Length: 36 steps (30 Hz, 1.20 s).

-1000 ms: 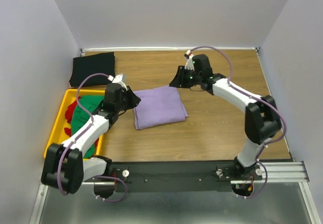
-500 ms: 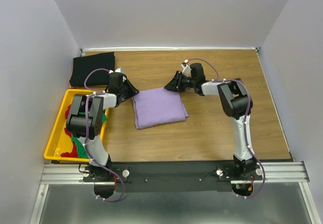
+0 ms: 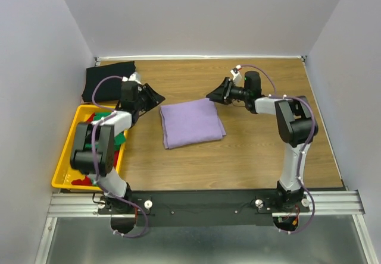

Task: Fold and stack the t-shirts
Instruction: Fold the tshirt

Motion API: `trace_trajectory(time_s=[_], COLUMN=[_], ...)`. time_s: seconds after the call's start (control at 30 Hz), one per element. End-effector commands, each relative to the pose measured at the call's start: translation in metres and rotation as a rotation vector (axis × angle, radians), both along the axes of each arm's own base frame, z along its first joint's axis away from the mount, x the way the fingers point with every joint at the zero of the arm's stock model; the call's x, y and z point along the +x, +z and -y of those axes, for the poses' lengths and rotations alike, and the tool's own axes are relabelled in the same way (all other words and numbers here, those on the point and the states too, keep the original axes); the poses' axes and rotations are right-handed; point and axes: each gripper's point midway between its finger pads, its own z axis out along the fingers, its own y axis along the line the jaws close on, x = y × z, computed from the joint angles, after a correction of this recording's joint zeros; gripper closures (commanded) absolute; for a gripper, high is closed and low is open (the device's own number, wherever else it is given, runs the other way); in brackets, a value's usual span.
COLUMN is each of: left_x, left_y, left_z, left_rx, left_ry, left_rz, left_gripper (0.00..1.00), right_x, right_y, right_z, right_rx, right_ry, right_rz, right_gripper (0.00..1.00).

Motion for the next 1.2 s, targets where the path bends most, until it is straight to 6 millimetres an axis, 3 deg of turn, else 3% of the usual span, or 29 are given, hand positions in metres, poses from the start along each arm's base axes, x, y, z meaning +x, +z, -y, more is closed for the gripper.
trace_trajectory(time_s=[0.0, 0.17, 0.2, 0.27, 0.3, 0.37, 0.4, 0.53, 0.63, 0.73, 0.77, 0.87, 0.9, 1.0, 1.1, 1.17], left_x=[-0.033, -0.108, -0.129, -0.146, -0.157, -0.164, -0.169, -0.177, -0.188, -0.188, -0.187, -0.178, -0.177, -0.164, -0.157, -0.157], left_y=[0.076, 0.054, 0.042, 0.025, 0.007, -0.012, -0.029, -0.060, -0.071, -0.058, -0.054, -0.023, -0.010, 0.031, 0.071, 0.095], left_z=[0.025, 0.072, 0.085, 0.092, 0.092, 0.088, 0.085, 0.081, 0.072, 0.058, 0.055, 0.046, 0.040, 0.029, 0.007, -0.005], left_rx=[-0.032, -0.088, -0.090, -0.088, -0.091, -0.105, -0.112, -0.110, -0.136, -0.159, -0.150, -0.098, -0.068, -0.014, 0.067, 0.098], left_ry=[-0.057, -0.140, -0.183, -0.197, -0.195, -0.170, -0.149, -0.115, -0.084, -0.052, -0.043, -0.028, -0.021, 0.018, 0.095, 0.135], left_rz=[0.177, 0.105, 0.078, 0.033, -0.010, -0.058, -0.104, -0.202, -0.240, -0.191, -0.176, -0.094, -0.051, 0.078, 0.196, 0.252], left_gripper=[0.53, 0.57, 0.58, 0.61, 0.63, 0.72, 0.73, 0.75, 0.76, 0.76, 0.76, 0.73, 0.70, 0.57, 0.42, 0.34], right_x=[-0.053, -0.113, -0.123, -0.134, -0.144, -0.150, -0.155, -0.165, -0.170, -0.168, -0.164, -0.163, -0.162, -0.159, -0.161, -0.165], right_y=[0.059, 0.053, 0.051, 0.040, 0.024, 0.004, -0.017, -0.071, -0.083, -0.067, -0.052, -0.023, -0.003, 0.027, 0.047, 0.044], right_z=[-0.014, -0.017, -0.019, -0.017, -0.014, -0.010, -0.006, 0.012, 0.028, 0.034, 0.032, 0.021, 0.009, -0.018, -0.054, -0.077], right_rx=[0.109, 0.158, 0.164, 0.159, 0.149, 0.125, 0.104, 0.028, 0.021, 0.037, 0.049, 0.093, 0.112, 0.141, 0.154, 0.146], right_ry=[0.128, 0.178, 0.200, 0.210, 0.216, 0.211, 0.191, 0.118, 0.093, 0.090, 0.098, 0.127, 0.150, 0.185, 0.205, 0.217], right_rz=[0.074, -0.001, 0.000, -0.030, -0.075, -0.102, -0.150, -0.246, -0.278, -0.239, -0.199, -0.183, -0.148, -0.105, -0.067, -0.071], right_gripper=[0.45, 0.41, 0.40, 0.39, 0.39, 0.39, 0.39, 0.39, 0.39, 0.39, 0.38, 0.38, 0.37, 0.36, 0.34, 0.34])
